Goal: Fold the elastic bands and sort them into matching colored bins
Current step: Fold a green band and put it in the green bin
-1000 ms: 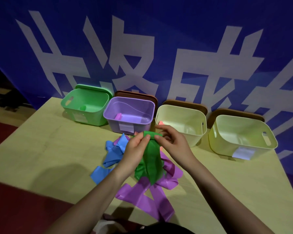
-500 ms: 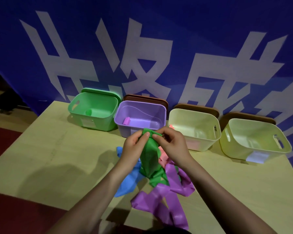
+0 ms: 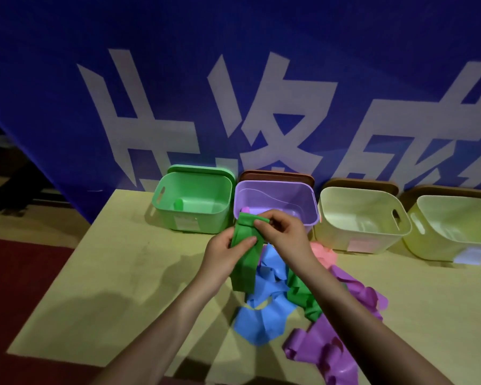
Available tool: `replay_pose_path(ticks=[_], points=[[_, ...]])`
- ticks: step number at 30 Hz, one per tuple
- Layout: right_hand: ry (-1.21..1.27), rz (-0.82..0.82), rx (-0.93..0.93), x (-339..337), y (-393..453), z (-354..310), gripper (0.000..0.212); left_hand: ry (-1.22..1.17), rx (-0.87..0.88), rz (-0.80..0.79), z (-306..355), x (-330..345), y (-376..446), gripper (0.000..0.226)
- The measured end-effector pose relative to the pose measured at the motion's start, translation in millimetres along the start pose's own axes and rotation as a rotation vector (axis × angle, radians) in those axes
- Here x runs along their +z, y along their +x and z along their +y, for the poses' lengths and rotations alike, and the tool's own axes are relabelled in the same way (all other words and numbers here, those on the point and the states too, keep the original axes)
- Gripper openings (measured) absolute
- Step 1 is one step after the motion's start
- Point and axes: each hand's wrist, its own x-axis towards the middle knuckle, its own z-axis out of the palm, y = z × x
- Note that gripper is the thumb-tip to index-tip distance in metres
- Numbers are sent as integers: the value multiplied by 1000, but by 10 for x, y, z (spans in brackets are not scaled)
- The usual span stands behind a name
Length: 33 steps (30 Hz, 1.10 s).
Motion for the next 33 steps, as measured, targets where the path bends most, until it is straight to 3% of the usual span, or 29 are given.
replay_pose_path(ticks=[5, 10, 15, 21, 25, 28, 33], points=[[75, -19, 60, 145, -27, -24, 17, -1, -32, -67, 32, -266, -6, 12], [97, 23, 47, 381, -38, -39, 5, -23, -83, -70, -18, -484, -24, 18], [-414, 151, -420, 574, -108, -21, 14, -195, -115, -45, 38, -632, 2, 25], [-603, 15, -595, 553, -114, 20, 27, -205, -183, -35, 9, -743, 36, 30], [-641, -172, -585, 516, -95, -27, 36, -290, -207, -24, 14, -796, 42, 20], [-608, -239, -524, 562, -109, -71, 41, -215, -144, -23, -1, -857, 52, 20], [-213, -79, -185, 712, -89, -99, 42, -63, -38, -34, 37, -902, 77, 21]])
